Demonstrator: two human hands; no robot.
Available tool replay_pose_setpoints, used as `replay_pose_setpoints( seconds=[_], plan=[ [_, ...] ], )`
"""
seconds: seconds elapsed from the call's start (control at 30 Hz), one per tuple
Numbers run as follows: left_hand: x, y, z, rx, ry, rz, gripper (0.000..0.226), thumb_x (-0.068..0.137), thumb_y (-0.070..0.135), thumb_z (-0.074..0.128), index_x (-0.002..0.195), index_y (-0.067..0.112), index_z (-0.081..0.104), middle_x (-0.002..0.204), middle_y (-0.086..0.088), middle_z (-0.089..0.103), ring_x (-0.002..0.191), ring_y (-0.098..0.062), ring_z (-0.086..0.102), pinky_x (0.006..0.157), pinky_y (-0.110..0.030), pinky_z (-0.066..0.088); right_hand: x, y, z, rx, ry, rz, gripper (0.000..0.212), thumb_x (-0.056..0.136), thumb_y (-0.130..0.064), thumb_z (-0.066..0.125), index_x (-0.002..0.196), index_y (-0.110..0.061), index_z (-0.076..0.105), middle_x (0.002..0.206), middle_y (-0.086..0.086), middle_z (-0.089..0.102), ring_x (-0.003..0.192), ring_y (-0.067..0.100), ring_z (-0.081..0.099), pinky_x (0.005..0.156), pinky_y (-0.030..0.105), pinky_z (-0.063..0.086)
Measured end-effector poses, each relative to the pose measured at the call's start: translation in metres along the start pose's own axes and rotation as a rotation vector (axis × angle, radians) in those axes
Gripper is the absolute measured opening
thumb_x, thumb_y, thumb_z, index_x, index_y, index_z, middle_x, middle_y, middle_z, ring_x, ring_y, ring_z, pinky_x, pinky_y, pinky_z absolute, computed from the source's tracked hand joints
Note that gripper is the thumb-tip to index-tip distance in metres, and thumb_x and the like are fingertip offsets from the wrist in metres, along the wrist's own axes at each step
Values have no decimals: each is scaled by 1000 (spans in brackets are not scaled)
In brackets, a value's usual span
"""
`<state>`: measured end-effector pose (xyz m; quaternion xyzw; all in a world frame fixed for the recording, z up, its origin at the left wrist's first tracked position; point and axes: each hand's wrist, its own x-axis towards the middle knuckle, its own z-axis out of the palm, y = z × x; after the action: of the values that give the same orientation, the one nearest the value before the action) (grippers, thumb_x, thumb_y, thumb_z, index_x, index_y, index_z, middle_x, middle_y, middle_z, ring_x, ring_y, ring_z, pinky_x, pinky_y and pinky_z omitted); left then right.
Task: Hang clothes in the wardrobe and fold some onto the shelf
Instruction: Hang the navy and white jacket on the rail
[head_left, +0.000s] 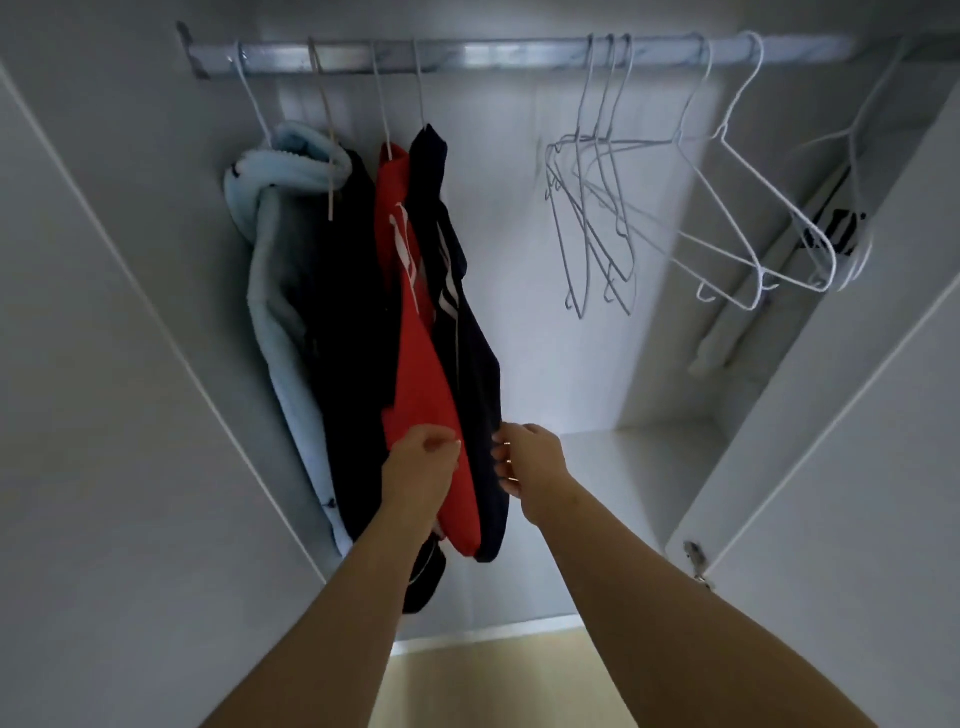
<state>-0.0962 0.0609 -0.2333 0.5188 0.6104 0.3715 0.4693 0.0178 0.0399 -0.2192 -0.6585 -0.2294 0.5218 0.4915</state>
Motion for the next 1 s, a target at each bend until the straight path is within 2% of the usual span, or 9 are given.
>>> replay_pose_setpoints(
  seconds=[0.1,0.17,0.37,0.6,0.83,1.0],
  plan=[
    [-56,-29,18,-17,-33,-95,16,90,11,53,83,24,61,80,2,64,71,-10,62,66,-27,51,-38,43,-33,12,11,60,13,90,-9,47,78,-8,50,64,5,48,52,14,40,49,22,34],
    [-97,-48,30,-18,-42,-148,18,90,11,53,80,25,58,79,1,63,66,-8,59,60,-22,47,-64,74,-57,24,30,106,13,90,-8,47,78,-7,51,64,5,49,52,14,40,50,23,33],
    [-238,-105,61,-31,-134,-337,9,91,11,52,88,17,58,79,-1,61,67,-12,57,59,-22,44,-155,168,-135,1,79,261,18,90,-10,48,72,-10,52,62,3,49,51,13,40,51,21,32],
    [-367,-152,56,12,-197,-476,9,91,10,51,89,15,58,76,0,59,66,-12,56,60,-24,43,-265,256,-180,8,99,386,19,90,-11,48,71,-10,51,60,2,49,47,13,39,48,21,31],
    [-460,-193,31,68,-311,-470,10,92,11,49,88,16,57,75,-1,59,65,-12,56,59,-23,43,-362,337,-188,40,156,419,21,91,-9,46,71,-10,50,58,4,48,46,14,38,43,20,29],
    [-548,-240,-13,141,-395,-479,13,93,14,48,84,20,55,75,0,58,69,-14,57,60,-23,43,-454,409,-178,84,213,452,23,92,-7,45,70,-8,48,59,7,45,45,16,37,41,19,27]
  ],
)
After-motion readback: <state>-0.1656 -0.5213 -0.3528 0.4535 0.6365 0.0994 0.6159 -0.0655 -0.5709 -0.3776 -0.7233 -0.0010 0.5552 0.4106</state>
